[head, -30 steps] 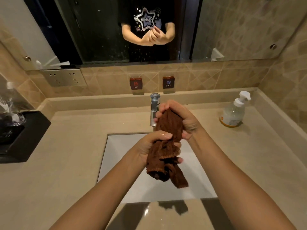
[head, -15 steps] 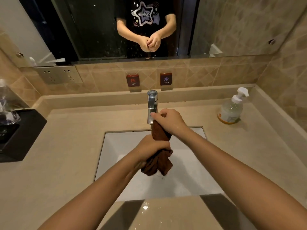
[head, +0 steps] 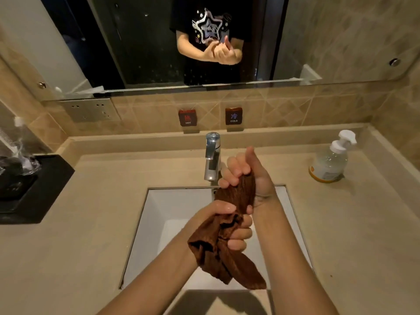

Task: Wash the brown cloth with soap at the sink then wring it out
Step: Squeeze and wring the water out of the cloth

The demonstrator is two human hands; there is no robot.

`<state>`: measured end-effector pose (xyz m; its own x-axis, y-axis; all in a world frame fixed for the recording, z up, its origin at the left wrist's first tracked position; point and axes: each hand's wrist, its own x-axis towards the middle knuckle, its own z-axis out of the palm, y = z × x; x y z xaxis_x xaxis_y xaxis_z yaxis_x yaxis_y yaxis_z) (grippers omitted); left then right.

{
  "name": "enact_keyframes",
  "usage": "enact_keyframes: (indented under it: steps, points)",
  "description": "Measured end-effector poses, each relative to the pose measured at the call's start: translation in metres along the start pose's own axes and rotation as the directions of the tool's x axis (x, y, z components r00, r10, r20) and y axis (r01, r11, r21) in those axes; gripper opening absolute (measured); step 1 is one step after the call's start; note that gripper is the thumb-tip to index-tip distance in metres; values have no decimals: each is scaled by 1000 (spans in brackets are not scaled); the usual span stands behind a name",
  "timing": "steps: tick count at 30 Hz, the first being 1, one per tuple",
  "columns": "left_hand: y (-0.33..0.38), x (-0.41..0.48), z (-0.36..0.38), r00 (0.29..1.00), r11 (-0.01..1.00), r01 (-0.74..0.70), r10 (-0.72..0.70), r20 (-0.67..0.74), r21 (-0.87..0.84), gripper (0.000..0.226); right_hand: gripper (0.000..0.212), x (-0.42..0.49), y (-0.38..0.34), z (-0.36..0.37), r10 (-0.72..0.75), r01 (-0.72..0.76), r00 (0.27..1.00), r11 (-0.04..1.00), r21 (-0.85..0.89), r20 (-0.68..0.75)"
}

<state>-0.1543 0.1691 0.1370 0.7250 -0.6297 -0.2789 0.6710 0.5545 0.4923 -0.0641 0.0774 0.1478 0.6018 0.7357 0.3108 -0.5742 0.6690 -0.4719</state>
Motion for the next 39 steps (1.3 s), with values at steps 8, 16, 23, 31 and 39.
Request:
enact_keyframes:
  steps: [8,16,23,31,39]
  points:
    - [4,13,-10,829,947,200,-26,-558,253,12,36,2,7,-16,-83,-476,742,633,-610,-666]
    - [-28,30,-32,767,937,281,-90,-635,208,21,46,-19,31,-42,-195,-654,665,313,-689,-721]
    - [-21,35,-38,829,943,232,-64,-556,237,15,45,-13,22,-52,-224,-683,641,271,-678,-734]
    - [-9,32,-29,818,876,287,-12,-575,389,19,41,4,15,-42,-251,-683,684,107,-722,-684]
    - [-8,11,-14,862,965,225,-131,-490,137,15,36,2,-14,-27,282,-692,721,337,-638,-633]
